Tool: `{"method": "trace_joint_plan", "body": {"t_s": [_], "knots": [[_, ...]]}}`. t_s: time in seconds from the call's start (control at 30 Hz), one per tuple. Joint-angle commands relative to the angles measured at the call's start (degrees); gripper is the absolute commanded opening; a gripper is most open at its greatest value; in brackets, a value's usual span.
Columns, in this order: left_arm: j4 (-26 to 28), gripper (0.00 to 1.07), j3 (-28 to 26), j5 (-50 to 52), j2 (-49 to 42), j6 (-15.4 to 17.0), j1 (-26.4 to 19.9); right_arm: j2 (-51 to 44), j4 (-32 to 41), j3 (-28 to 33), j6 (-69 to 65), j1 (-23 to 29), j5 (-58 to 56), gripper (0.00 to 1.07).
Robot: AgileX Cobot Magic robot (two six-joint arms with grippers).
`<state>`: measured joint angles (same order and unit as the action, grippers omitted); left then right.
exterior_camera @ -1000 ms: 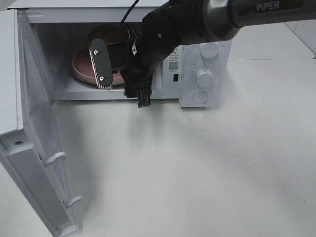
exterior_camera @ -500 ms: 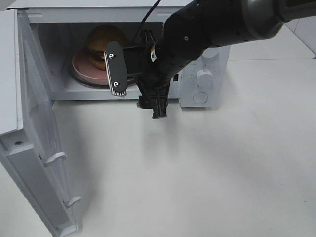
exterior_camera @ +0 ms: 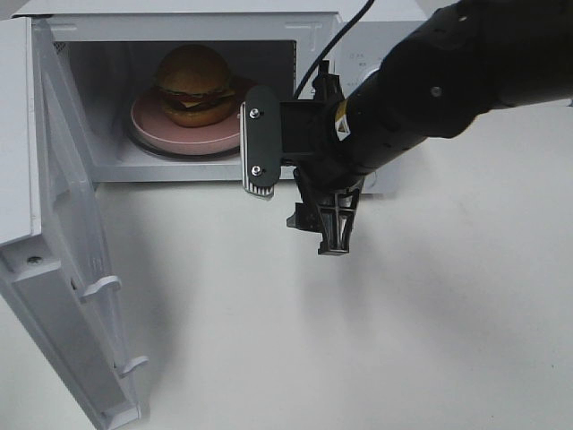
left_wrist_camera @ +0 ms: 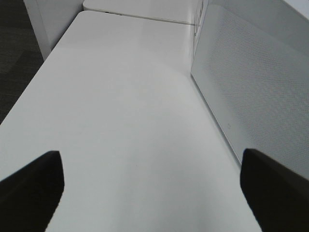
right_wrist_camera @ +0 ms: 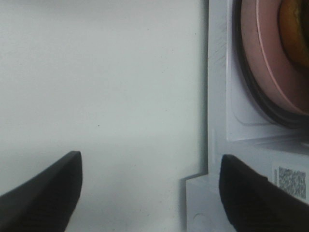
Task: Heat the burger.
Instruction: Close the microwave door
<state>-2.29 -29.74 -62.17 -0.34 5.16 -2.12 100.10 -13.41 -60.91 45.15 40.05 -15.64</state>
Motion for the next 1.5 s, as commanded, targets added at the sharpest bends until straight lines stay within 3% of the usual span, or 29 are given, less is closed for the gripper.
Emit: {"method": "trace_joint_plan", "body": {"t_s": [0.03, 0.3, 0.37, 0.67, 0.73, 1.1, 1.5], "knots": [[0.2, 0.91, 0.1, 0.7, -1.0, -0.1, 0.1, -4.8, 0.2, 4.6, -5.7, -0.2, 0.0, 0.75], [0.2, 0.91, 0.1, 0.7, -1.0, -0.1, 0.1, -11.7, 0.3, 11.3, -17.1, -0.2, -0.2, 0.75], [0.2, 0.91, 0.1, 0.7, -1.0, -0.1, 0.1, -15.4, 0.3, 14.7, -27.3, -0.2, -0.5, 0.75], [0.2, 0.91, 0.1, 0.7, -1.0, -0.1, 0.1, -21.0, 0.3, 17.5, -42.0, -0.2, -6.0, 0.75], [0.2, 0.91, 0.1, 0.7, -1.0, -0.1, 0.1, -23.9, 0.3, 17.5, -47.3, -0.2, -11.8, 0.75], [0.2, 0.91, 0.1, 0.7, -1.0, -0.1, 0.1, -30.4, 0.3, 17.5, -54.2, -0.2, -27.2, 0.75], [0.2, 0.91, 0.1, 0.7, -1.0, -0.1, 0.1, -39.9, 0.3, 17.5, -55.3, -0.2, -34.4, 0.75]]}}
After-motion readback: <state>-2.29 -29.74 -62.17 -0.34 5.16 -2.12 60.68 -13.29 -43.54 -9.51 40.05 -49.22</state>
